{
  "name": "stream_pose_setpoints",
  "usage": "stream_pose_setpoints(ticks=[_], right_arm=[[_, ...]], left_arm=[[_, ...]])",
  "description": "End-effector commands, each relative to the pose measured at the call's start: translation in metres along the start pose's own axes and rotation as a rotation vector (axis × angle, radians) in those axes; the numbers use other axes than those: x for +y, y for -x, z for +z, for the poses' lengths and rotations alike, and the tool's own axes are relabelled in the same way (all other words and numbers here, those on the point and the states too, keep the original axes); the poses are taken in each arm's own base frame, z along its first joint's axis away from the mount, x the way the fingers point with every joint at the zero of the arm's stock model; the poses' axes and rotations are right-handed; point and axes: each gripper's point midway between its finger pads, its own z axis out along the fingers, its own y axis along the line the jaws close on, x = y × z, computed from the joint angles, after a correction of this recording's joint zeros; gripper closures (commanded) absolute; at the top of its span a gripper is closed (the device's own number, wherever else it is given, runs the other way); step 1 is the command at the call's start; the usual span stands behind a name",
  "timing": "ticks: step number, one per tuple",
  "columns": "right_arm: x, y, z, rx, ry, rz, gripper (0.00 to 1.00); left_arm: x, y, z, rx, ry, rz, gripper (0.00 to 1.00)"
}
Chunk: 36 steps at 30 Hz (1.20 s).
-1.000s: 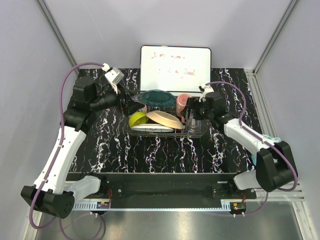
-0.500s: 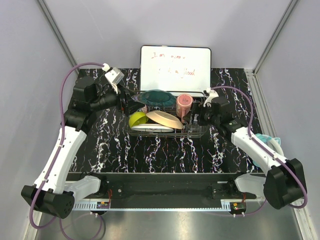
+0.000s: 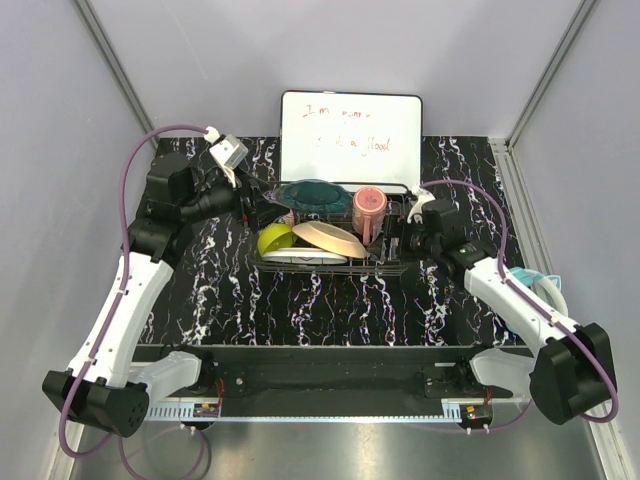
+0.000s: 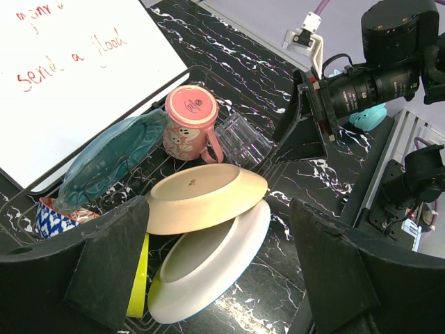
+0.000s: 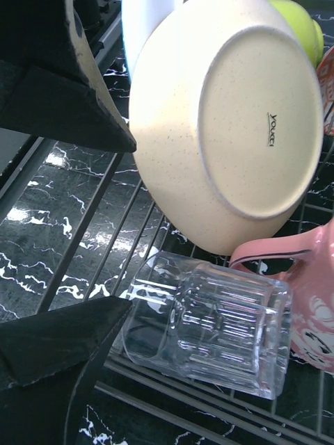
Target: Load the mixed dishes into the dish rack
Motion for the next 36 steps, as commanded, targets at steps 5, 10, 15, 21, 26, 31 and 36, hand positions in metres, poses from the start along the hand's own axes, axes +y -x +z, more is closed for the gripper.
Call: stream_pose_setpoints(ticks=[5,10,15,21,26,31,36], right_arm=[[0.016,0.071,0.004,-0.166,-0.013,-0.138,0.07],[0.008,0.083,0.035,-0.197,-0.022,-0.165,0.06],[-0.005,0.08,0.055,-0.179,-0.06,-0.183,0.06],[0.008,0.085,0.047,-0.2,-0.009,-0.178,0.06],[0.011,0.095,0.037,-0.238,-0.015,-0.2,0.06],[0.007,0.104,0.053,-0.25,-0.027,-0.22,0.06],[-0.007,0.103,0.072,-0.23,-0.045,-0.215,0.06]], left_arm=[[-0.006,0.023,-0.007,-0.076,-0.004,0.08,0.15],[-0.006,0.021,-0.009,-0.075,0.003,0.093,0.15],[-0.006,0.017,-0.01,-0.067,0.005,0.098,0.16],[-0.006,0.013,-0.009,-0.059,0.001,0.091,0.15],[-0.005,0.009,-0.007,-0.058,-0.001,0.085,0.16],[-0.006,0.009,-0.009,-0.061,0.0,0.083,0.16],[-0.006,0.01,-0.01,-0.063,0.004,0.09,0.16]])
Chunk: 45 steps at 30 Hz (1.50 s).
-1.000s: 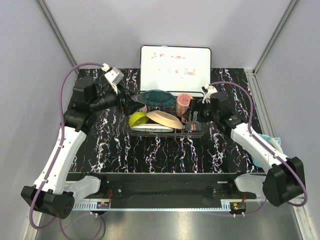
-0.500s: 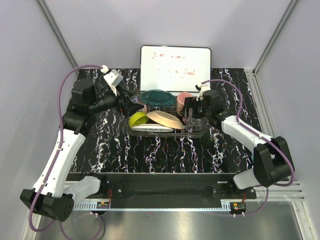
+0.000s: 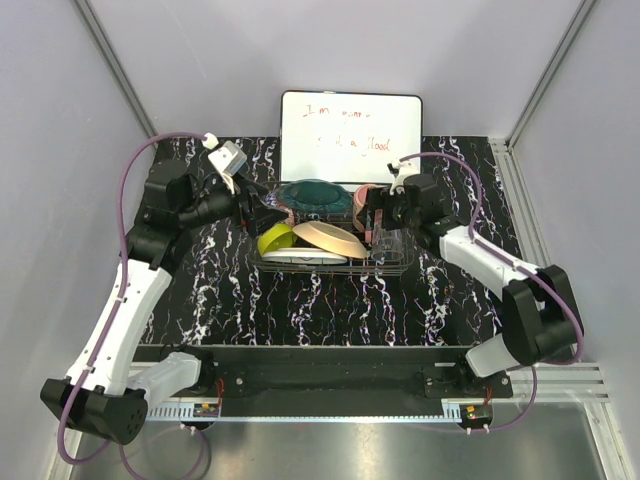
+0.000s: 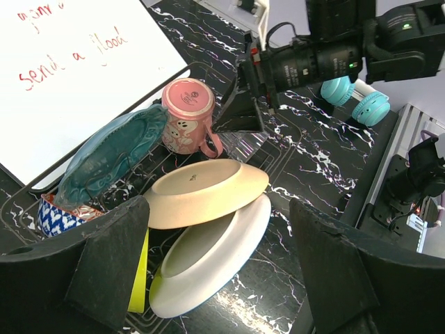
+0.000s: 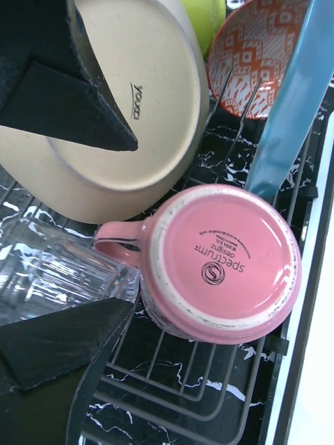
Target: Load the mixed dishes into the dish rack
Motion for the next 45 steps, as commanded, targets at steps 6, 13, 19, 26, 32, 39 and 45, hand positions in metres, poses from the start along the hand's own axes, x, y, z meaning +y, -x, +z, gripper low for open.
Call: stream_pose_setpoints(ticks=[6,13,19,26,32,39,45], right_arm=[[-0.015,0.019,0.02,-0.058,-0.014,-0.011,0.06],[-0.011,0.013,0.012,-0.049,0.005,0.014,0.09],[0.0,0.006,-0.006,-0.034,0.041,0.046,0.12],[0.001,-0.014,-0.021,0.028,0.046,0.077,0.15],[-0.007,0.001,-0.019,-0.01,-0.004,0.035,0.11],[-0.009,0.028,-0.008,-0.056,-0.024,-0.015,0.09],[-0.021,0.023,0.007,-0.038,-0.061,-0.035,0.08]], left_arm=[[-0.003,0.017,-0.006,-0.061,0.006,0.072,0.16],[-0.003,0.017,-0.006,-0.062,0.009,0.073,0.16],[-0.002,0.023,-0.007,-0.074,0.015,0.085,0.16],[-0.003,0.028,-0.007,-0.086,0.016,0.095,0.15],[-0.004,0.027,-0.008,-0.088,0.014,0.098,0.15],[-0.002,0.022,-0.009,-0.078,0.022,0.11,0.15],[-0.002,0.021,-0.01,-0.078,0.023,0.112,0.15]])
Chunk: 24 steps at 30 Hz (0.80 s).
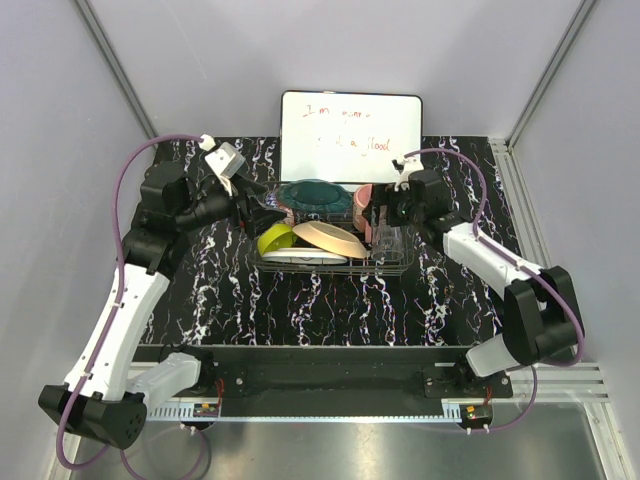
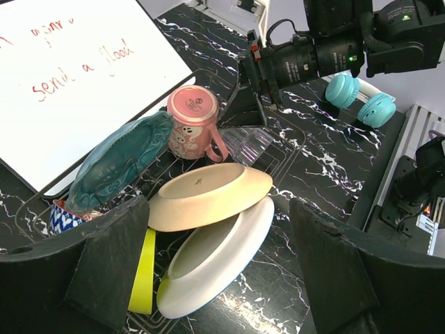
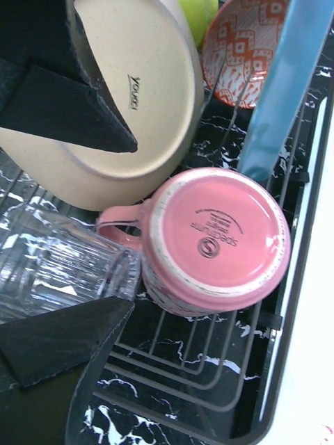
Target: Load the mixed dishes into the dish rack
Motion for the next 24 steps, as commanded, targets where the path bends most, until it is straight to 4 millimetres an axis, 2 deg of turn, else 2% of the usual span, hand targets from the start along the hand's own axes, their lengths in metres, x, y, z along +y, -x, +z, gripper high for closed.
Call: stream_pose_setpoints(ticks=[1,2,3,5,9,12,13,17,19,24], right_arm=[[-0.009,0.009,0.017,-0.019,-0.027,-0.026,0.08],[-0.009,0.004,0.02,-0.006,-0.024,-0.023,0.08],[-0.007,0.007,0.023,-0.023,-0.013,-0.017,0.08],[-0.008,-0.004,0.029,0.006,-0.004,-0.008,0.08],[-0.005,-0.013,0.028,0.027,0.022,0.003,0.11],[0.0,-0.014,0.018,0.022,0.041,0.012,0.13],[0.004,-0.008,0.011,0.004,0.053,0.016,0.13],[0.008,-0.014,-0.002,0.01,0.064,0.038,0.15],[0.007,-0.027,-0.01,0.044,0.06,0.055,0.16],[0.014,-0.036,-0.024,0.064,0.083,0.084,0.18]], left_arm=[[0.001,0.015,-0.004,-0.056,0.016,0.075,0.15],[0.001,0.016,-0.005,-0.056,0.016,0.079,0.15],[0.001,0.016,-0.005,-0.056,0.018,0.084,0.15],[0.001,0.017,-0.007,-0.058,0.022,0.092,0.15],[0.001,0.015,-0.007,-0.054,0.024,0.092,0.15],[0.001,0.014,-0.007,-0.051,0.025,0.092,0.15],[0.001,0.014,-0.007,-0.053,0.024,0.093,0.15],[0.001,0.018,-0.007,-0.06,0.026,0.095,0.15],[0.0,0.019,-0.008,-0.064,0.027,0.098,0.15],[0.001,0.021,-0.008,-0.067,0.03,0.103,0.15]])
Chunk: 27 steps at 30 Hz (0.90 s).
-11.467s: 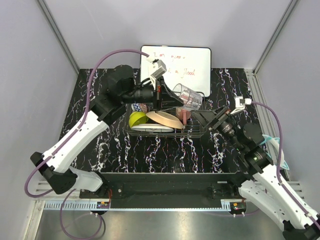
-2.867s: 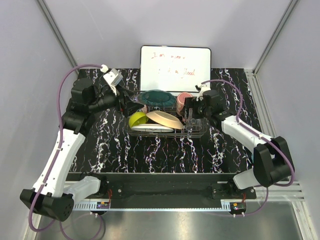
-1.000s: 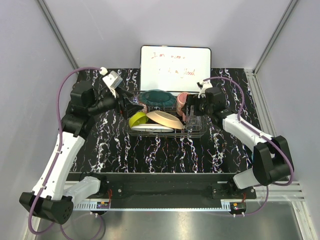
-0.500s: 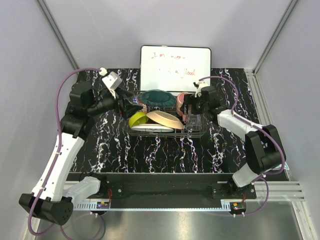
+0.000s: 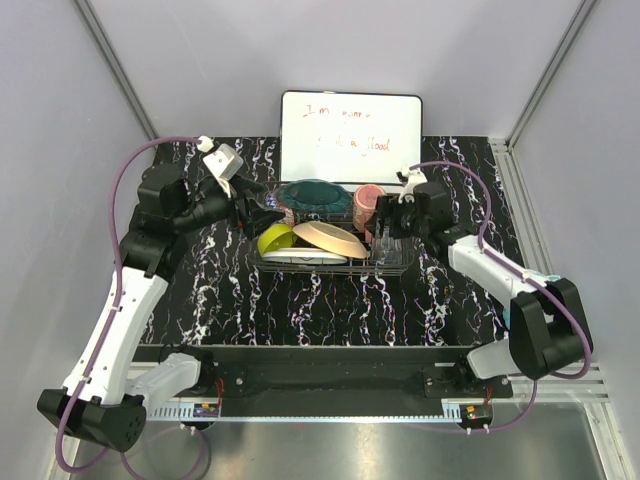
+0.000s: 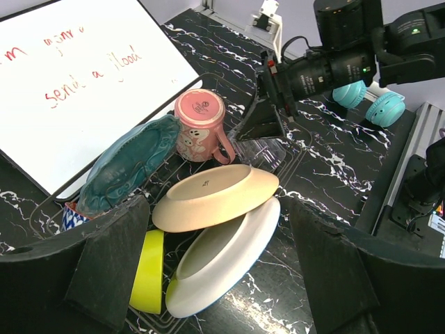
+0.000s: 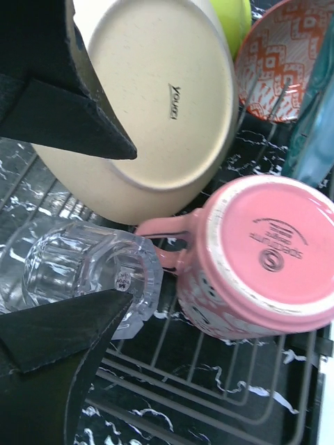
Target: Load the mixed dishes into the dish rack
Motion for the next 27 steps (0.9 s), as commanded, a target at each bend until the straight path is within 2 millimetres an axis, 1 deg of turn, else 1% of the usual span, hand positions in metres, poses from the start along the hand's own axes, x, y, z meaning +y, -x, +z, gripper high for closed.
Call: stream_pose_setpoints(ticks=[1,2,8,12,13,15,18,19,21,23,24,26,27], right_arm=[[0.009,-0.015,-0.015,0.044,0.031,0.042,0.18],[0.007,-0.018,-0.015,0.052,0.026,0.045,0.18],[0.011,-0.032,-0.018,0.09,0.039,0.064,0.2],[0.016,-0.038,-0.024,0.105,0.05,0.072,0.21],[0.015,-0.042,-0.026,0.114,0.048,0.078,0.21],[0.016,-0.047,-0.029,0.123,0.053,0.09,0.22],[0.017,-0.059,-0.034,0.15,0.052,0.108,0.23],[0.017,-0.06,-0.035,0.151,0.053,0.113,0.23],[0.02,-0.065,-0.038,0.167,0.058,0.114,0.23],[0.022,-0.07,-0.039,0.189,0.059,0.12,0.23],[0.023,-0.071,-0.04,0.195,0.061,0.122,0.23],[0.024,-0.074,-0.04,0.213,0.06,0.122,0.23],[0.023,-0.075,-0.04,0.217,0.055,0.124,0.23]], left_arm=[[0.001,0.018,-0.004,-0.057,0.016,0.065,0.15],[0.001,0.018,-0.005,-0.059,0.018,0.067,0.15],[0.001,0.022,-0.006,-0.064,0.021,0.077,0.15],[0.001,0.023,-0.005,-0.064,0.018,0.079,0.15],[0.001,0.023,-0.005,-0.064,0.018,0.076,0.15],[-0.002,0.026,-0.006,-0.067,0.006,0.079,0.15],[-0.009,0.029,-0.007,-0.064,-0.027,0.083,0.15],[-0.009,0.024,-0.007,-0.04,-0.032,0.087,0.15],[-0.011,0.027,-0.009,-0.025,-0.035,0.157,0.15],[-0.013,0.02,-0.011,0.017,-0.036,0.184,0.15],[-0.014,0.012,-0.013,0.053,-0.036,0.236,0.15],[-0.015,0.007,-0.015,0.088,-0.028,0.312,0.15],[-0.013,-0.001,-0.017,0.131,-0.016,0.365,0.15]])
